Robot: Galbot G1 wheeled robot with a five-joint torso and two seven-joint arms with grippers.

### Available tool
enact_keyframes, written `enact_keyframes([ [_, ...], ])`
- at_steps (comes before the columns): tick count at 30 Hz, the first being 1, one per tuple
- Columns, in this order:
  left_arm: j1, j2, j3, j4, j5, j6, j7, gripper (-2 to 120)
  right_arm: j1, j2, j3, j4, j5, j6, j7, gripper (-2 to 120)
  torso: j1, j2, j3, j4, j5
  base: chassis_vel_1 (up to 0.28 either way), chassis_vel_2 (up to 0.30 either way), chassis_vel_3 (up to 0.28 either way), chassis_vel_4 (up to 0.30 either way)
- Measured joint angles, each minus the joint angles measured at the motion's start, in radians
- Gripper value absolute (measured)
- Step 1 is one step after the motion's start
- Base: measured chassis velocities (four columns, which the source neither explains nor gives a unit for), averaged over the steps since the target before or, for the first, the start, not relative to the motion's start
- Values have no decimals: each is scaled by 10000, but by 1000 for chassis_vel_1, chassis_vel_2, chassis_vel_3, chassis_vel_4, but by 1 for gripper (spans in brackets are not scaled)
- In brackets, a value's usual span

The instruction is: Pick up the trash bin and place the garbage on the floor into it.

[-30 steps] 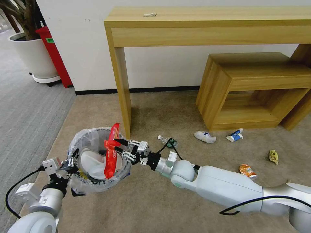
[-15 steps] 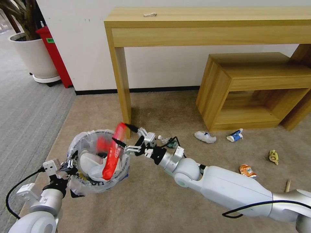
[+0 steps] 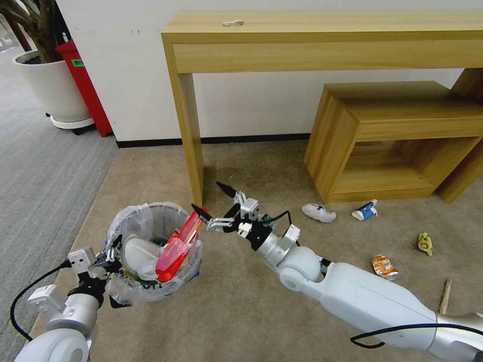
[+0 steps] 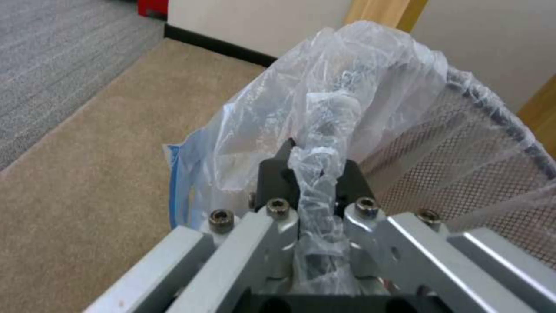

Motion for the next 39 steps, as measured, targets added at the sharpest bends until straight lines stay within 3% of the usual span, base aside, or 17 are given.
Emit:
enact_keyframes([
  [6,6,-19,-58,-25,89,-27,34,3,-484,-503,1105,105,-163,-143,1310,100,0,1,0,0,0,0,0,0,0],
  [10,7,-71,-60,-51,133,-36,39,3,-696,-726,1504,-45,-230,-98,1650,100,0,2,0,-1,0,0,0,0,0],
  [22,118,-543,-118,64,953,-245,202,3,-1847,-1569,3131,-2156,-1529,-527,4034,100,0,2,0,0,3,0,0,0,0],
  [30,18,-507,-138,337,1049,-283,78,3,-2940,-1780,3869,-2770,-2188,-851,4899,100,0,2,0,-4,0,0,0,0,0],
  [39,-4,-442,-136,518,1116,-457,94,3,-3700,-1594,4272,-2836,-2501,-758,4970,100,0,2,0,-2,0,0,0,0,0],
])
